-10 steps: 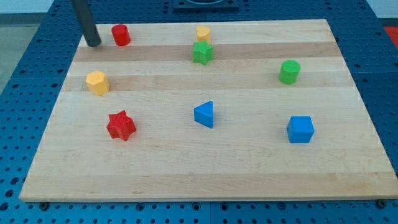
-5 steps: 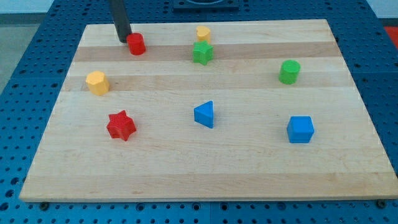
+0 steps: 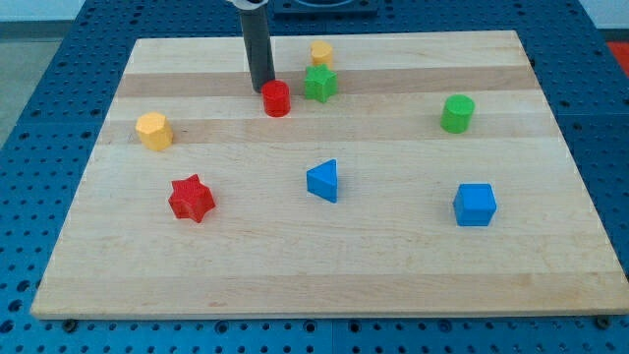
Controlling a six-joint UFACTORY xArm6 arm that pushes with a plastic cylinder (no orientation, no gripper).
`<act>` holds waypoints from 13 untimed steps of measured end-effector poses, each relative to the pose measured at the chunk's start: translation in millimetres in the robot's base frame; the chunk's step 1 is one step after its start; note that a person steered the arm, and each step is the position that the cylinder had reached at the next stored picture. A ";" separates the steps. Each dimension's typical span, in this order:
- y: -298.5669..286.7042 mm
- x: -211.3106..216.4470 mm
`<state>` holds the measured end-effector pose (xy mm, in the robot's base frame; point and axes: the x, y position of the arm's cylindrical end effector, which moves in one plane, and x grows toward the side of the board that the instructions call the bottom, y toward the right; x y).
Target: Push the red circle to the center of the board
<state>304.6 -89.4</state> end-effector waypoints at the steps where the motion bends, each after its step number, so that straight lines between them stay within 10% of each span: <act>1: -3.6 0.4; 13: 63.3 40.8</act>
